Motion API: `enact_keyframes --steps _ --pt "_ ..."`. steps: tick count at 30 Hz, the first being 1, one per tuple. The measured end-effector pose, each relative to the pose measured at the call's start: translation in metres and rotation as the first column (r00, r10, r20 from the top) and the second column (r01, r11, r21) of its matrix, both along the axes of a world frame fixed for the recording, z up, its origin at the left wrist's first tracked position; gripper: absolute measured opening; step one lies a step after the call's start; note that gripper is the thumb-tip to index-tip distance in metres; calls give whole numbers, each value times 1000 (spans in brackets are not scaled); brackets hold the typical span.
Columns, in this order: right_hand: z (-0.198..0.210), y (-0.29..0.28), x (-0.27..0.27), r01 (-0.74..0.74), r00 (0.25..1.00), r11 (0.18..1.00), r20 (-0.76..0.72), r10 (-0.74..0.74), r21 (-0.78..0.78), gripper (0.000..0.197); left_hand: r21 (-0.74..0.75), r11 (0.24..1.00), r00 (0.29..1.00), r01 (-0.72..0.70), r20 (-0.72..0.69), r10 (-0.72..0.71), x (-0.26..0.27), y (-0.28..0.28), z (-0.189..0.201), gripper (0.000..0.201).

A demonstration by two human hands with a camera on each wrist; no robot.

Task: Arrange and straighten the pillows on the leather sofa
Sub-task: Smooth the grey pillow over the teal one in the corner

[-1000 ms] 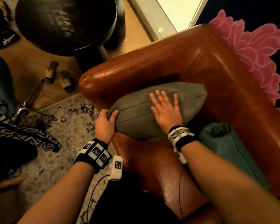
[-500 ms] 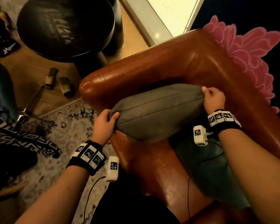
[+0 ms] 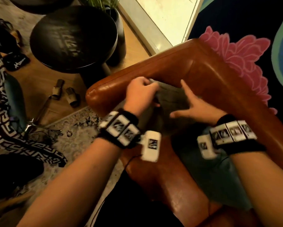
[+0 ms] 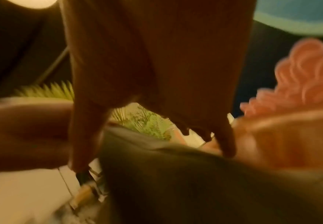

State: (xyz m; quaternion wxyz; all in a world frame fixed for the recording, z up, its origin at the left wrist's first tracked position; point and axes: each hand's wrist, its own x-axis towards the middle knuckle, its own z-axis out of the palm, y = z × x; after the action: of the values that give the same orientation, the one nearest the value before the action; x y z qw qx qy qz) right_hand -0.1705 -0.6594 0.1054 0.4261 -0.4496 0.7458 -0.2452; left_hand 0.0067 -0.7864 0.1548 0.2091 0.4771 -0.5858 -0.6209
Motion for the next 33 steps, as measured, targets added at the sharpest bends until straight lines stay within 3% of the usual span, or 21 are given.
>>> enact_keyframes --steps 2,4,5,7,9,11,12,13,15,17,19,21,22,25,28,30,33 --pt "-5 5 36 77 996 982 49 -70 -174 115 -144 980 986 138 116 -122 -32 15 -7 17" --pt "-22 8 45 299 944 916 -58 -325 -269 62 -221 917 929 332 244 -278 -50 33 -24 12" --pt "-31 9 41 394 890 885 -136 -435 -247 37 -198 892 902 405 247 -355 -51 40 -38 12" --pt "-52 17 22 523 807 839 -230 -544 -151 18 -134 852 836 506 319 -446 -35 42 -76 22" --pt "-61 27 0 632 728 765 -240 -642 -126 20 -47 867 728 496 567 -385 1 32 -124 33" --pt "-59 33 -19 712 635 679 -248 -732 -180 25 23 955 590 297 781 -202 52 23 -161 46" --pt "-56 34 -26 736 596 643 -246 -764 -211 26 9 979 575 203 808 -126 76 20 -176 50" --pt "-54 33 -32 747 580 627 -244 -777 -222 26 -26 989 626 148 777 -73 96 17 -187 52" --pt "-54 28 -39 737 593 644 -260 -762 -205 22 -58 997 799 50 602 -4 121 10 -208 49" --pt "-57 22 -41 735 592 649 -283 -755 -194 22 56 983 892 -173 431 132 126 3 -214 49" --pt "-64 19 -43 760 576 623 -253 -778 -187 26 279 868 888 -410 337 312 122 -8 -218 57" --pt "-67 19 -45 758 580 624 -241 -778 -189 31 448 755 875 -478 322 363 119 -20 -218 57" --pt "-69 19 -47 744 589 637 -251 -768 -204 31 484 738 880 -470 322 349 118 -25 -217 53" --pt "-66 21 -58 736 576 620 -231 -784 -272 28 502 747 892 -437 136 430 125 -31 -211 25" --pt "-61 19 -68 812 530 514 -21 -848 -278 17 452 789 870 -416 -55 490 145 -21 -194 10" --pt "-59 15 -70 836 530 506 73 -845 -213 7 411 793 865 -450 -21 502 157 -10 -185 16" --pt "-56 9 -71 830 558 550 131 -819 -96 11 407 816 887 -411 -28 460 173 1 -174 30"
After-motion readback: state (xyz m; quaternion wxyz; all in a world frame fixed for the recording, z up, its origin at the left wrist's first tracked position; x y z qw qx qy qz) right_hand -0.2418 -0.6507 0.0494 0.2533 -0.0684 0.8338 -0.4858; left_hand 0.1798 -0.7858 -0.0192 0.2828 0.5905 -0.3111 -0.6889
